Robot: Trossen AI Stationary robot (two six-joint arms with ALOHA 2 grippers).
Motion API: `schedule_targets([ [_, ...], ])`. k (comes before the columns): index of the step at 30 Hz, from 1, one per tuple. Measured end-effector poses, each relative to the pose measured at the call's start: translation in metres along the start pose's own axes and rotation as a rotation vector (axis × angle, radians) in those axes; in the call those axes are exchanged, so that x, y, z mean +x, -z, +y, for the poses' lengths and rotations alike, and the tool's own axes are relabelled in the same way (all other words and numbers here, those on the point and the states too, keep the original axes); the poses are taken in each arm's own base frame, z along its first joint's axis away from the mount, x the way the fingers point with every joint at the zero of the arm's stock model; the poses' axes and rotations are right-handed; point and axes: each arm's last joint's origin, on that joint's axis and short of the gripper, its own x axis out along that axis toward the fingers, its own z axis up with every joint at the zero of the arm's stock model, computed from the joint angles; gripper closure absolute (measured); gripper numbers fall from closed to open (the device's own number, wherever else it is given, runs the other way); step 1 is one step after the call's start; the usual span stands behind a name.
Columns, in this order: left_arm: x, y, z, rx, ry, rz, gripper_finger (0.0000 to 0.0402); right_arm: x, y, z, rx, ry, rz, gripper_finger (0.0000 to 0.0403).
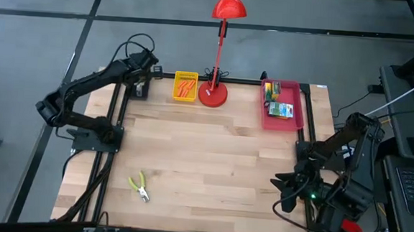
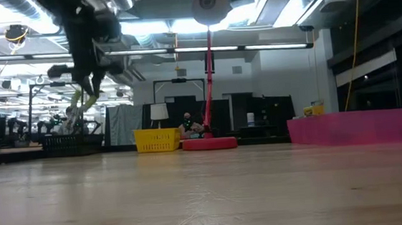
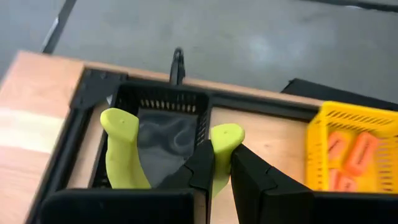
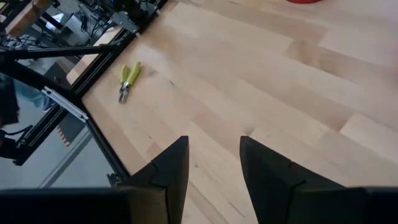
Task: Pick & Place School Supplies
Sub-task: Put the green hole puncher into the black bin
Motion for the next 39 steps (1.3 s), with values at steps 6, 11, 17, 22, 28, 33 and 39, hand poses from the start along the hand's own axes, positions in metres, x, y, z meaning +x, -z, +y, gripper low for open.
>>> schedule_targets([
  [6, 0.029, 0.015, 0.013, -0.056, -0.028, 0.019, 0.0373, -0.003, 0.001, -0.001, 0.044, -0.017, -0.025, 0.0258],
  [11, 0.039, 0.015, 0.019, -0.086, -0.021, -0.008, 0.0373, -0.004, 0.002, -0.002, 0.078, -0.02, -0.021, 0.0258],
  [17, 0.042, 0.015, 0.021, -0.085, 0.005, 0.014, 0.0373, -0.004, 0.002, -0.002, 0.086, -0.018, -0.017, 0.0258],
  [22, 0.039, 0.013, 0.015, -0.113, 0.07, -0.001, 0.0373, -0.004, 0.002, -0.002, 0.086, -0.019, -0.017, 0.0265],
  [28, 0.037, 0.009, 0.009, -0.146, 0.119, -0.047, 0.0373, -0.004, 0.001, -0.001, 0.095, -0.031, -0.04, 0.0287],
  [33, 0.037, 0.006, 0.007, -0.173, 0.142, -0.071, 0.0373, -0.004, 0.001, -0.001, 0.102, -0.031, -0.039, 0.0304],
  [39, 0.036, 0.004, 0.004, -0.194, 0.197, -0.071, 0.0373, -0.003, 0.0, -0.001, 0.11, -0.027, -0.043, 0.031],
])
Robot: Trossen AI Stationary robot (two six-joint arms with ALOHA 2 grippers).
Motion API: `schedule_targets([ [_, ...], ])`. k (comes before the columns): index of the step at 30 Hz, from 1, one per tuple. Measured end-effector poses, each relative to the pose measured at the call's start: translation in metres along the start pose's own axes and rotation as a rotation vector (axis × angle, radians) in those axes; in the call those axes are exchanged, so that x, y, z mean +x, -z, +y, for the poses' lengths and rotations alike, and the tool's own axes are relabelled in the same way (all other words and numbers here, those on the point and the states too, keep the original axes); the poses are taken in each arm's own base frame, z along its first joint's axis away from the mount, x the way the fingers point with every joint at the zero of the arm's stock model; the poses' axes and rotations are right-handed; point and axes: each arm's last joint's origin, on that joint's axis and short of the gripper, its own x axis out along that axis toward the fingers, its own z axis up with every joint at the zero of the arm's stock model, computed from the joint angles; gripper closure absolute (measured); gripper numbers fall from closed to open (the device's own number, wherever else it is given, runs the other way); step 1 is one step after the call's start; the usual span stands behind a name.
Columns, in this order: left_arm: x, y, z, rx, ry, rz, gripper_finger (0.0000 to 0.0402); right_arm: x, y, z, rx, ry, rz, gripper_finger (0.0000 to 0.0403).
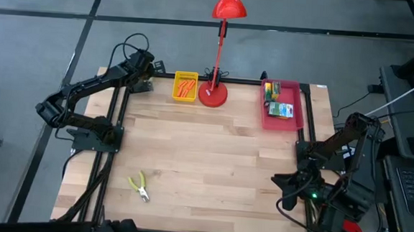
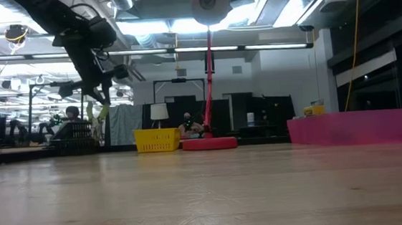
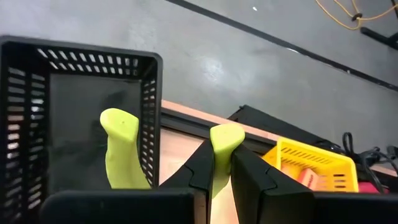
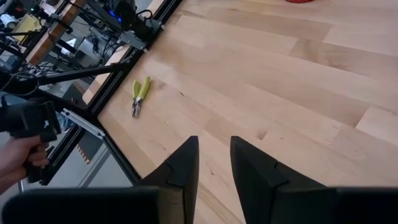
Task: Pick & Place School Supplies
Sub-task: Put the green hole puncher into the black bin
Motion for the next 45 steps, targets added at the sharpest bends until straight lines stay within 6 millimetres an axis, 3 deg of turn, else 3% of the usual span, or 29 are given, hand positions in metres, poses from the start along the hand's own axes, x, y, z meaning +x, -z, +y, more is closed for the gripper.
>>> schedule_targets([
  [7, -0.003, -0.002, -0.001, -0.016, 0.024, -0.009, 0.0373, 0.001, 0.0, 0.0, 0.001, 0.002, -0.001, 0.031],
  [13, -0.021, -0.013, -0.001, -0.066, 0.083, -0.098, 0.0374, 0.002, -0.001, 0.0, 0.005, 0.01, 0.001, 0.0309],
  [20, -0.044, -0.021, 0.012, -0.092, -0.006, -0.227, 0.0374, 0.003, -0.002, 0.001, 0.006, 0.014, -0.003, 0.0309],
  [32, -0.018, -0.011, 0.003, -0.122, -0.141, -0.301, 0.0374, 0.003, -0.002, 0.001, 0.011, 0.012, -0.001, 0.0309],
  [45, 0.013, 0.012, -0.003, -0.063, -0.256, -0.252, 0.0374, 0.003, -0.002, 0.001, 0.017, 0.012, 0.001, 0.0309],
])
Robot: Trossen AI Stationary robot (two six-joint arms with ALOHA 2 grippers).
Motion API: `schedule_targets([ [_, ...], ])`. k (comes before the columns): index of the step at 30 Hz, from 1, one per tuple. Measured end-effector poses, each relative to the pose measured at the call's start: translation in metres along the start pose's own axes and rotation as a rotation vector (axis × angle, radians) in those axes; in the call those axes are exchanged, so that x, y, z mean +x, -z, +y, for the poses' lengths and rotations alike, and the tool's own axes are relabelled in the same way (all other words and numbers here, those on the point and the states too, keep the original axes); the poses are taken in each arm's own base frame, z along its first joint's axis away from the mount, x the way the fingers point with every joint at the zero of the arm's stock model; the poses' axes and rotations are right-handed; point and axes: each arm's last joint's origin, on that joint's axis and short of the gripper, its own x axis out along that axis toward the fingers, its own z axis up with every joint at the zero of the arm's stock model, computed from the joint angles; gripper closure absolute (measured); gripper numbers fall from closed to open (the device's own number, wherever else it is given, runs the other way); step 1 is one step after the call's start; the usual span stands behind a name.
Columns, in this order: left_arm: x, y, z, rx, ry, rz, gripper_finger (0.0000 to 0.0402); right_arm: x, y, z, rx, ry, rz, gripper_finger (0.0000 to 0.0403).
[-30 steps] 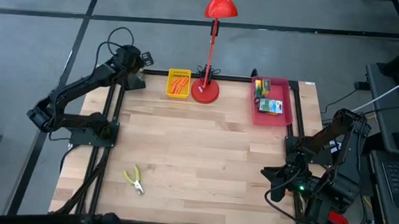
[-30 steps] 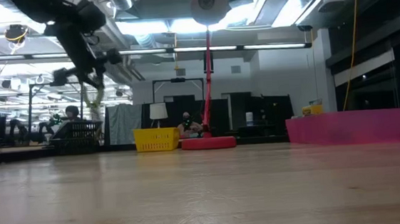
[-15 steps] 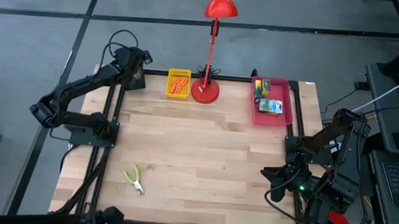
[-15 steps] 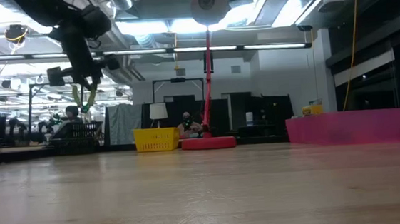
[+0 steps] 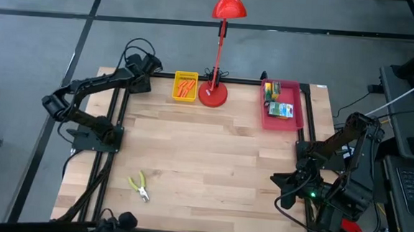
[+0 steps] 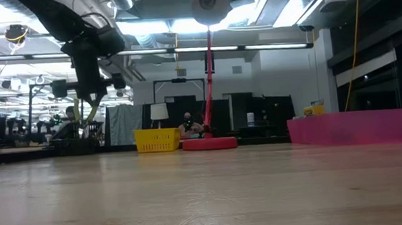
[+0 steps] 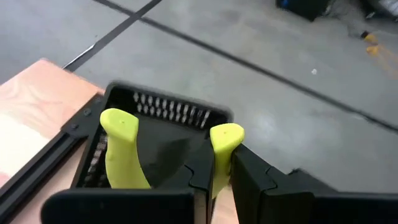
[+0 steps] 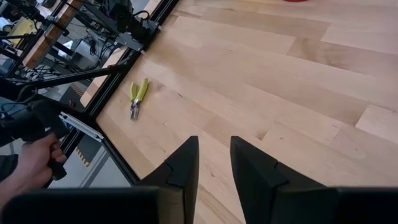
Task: Pick & Place School Supplies
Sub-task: Put the green hole puncher into the black bin
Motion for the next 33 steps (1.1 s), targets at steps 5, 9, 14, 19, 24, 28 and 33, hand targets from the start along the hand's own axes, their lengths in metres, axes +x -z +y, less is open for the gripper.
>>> schedule_targets([
  [5, 0.0, 0.008, -0.002, 0.03, -0.007, 0.011, 0.0374, 0.0, 0.0, 0.0, 0.0, 0.001, 0.002, 0.0309],
  [9, -0.001, 0.011, -0.003, 0.048, -0.002, 0.027, 0.0374, 0.0, 0.0, 0.0, -0.003, 0.001, 0.001, 0.0309],
  [14, -0.006, 0.017, -0.003, 0.095, -0.002, 0.059, 0.0374, -0.001, 0.001, 0.0, -0.01, -0.008, -0.005, 0.0309],
  [19, -0.014, 0.026, -0.004, 0.114, 0.009, 0.086, 0.0374, -0.003, 0.002, -0.001, -0.015, -0.016, -0.004, 0.0309],
  [24, -0.025, 0.037, -0.007, 0.122, 0.039, 0.118, 0.0374, -0.005, 0.003, -0.001, -0.013, -0.03, -0.008, 0.0309],
  [28, -0.032, 0.044, -0.007, 0.128, 0.036, 0.125, 0.0374, -0.006, 0.004, 0.0, -0.009, -0.044, -0.01, 0.0309],
  [33, -0.034, 0.047, -0.002, 0.114, -0.01, 0.128, 0.0364, -0.007, 0.005, 0.0, -0.007, -0.052, -0.009, 0.0309],
])
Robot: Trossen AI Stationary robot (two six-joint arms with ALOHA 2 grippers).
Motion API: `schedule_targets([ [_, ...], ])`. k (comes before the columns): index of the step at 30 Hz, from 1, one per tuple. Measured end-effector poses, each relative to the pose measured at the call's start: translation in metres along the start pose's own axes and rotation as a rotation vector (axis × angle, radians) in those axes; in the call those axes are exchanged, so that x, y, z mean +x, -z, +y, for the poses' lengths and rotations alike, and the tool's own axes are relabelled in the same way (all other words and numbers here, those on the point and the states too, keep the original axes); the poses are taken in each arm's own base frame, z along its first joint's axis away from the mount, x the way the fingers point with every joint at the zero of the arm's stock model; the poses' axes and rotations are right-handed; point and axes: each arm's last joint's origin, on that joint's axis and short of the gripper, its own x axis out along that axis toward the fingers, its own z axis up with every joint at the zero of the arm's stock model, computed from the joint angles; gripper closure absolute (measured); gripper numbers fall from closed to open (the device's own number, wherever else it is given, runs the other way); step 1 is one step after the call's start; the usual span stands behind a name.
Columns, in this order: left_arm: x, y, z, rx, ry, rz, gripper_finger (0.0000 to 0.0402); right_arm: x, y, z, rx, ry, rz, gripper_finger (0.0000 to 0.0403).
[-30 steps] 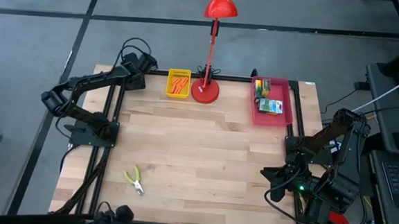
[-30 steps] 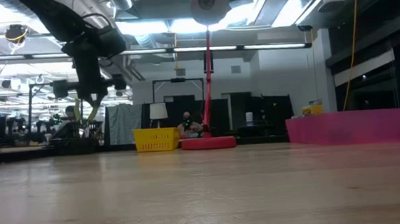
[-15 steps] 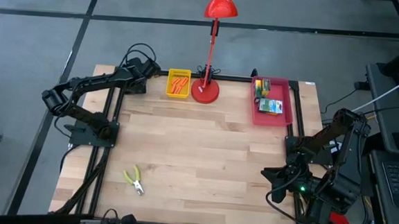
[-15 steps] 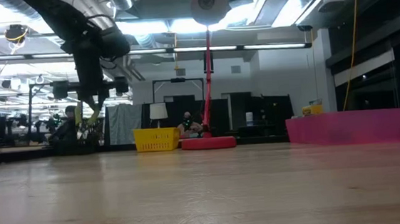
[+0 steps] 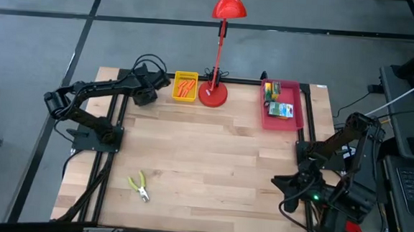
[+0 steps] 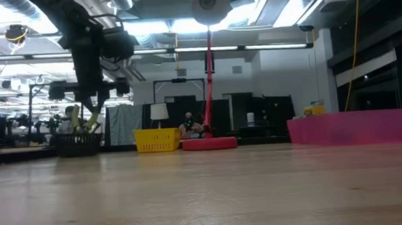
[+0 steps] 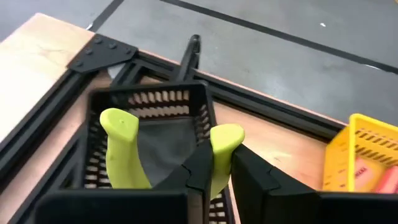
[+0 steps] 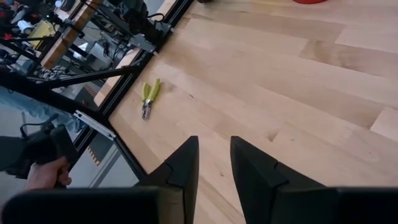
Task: Pick & Place School Supplies
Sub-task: Put the green hole puncher into the black bin
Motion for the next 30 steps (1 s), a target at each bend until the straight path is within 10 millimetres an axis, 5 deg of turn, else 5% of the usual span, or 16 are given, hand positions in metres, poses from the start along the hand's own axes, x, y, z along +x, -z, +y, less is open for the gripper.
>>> schedule_targets([
  [17, -0.005, -0.008, 0.001, -0.054, -0.008, -0.067, 0.0289, -0.001, 0.001, 0.0, -0.004, -0.001, 0.009, 0.0309],
  [23, -0.031, -0.012, -0.002, 0.018, 0.126, -0.032, 0.0278, -0.001, 0.001, -0.001, -0.011, 0.005, 0.009, 0.0309],
  [30, -0.082, 0.016, 0.008, 0.303, 0.421, 0.346, 0.0277, -0.001, 0.0, -0.001, -0.016, -0.008, -0.013, 0.0309],
])
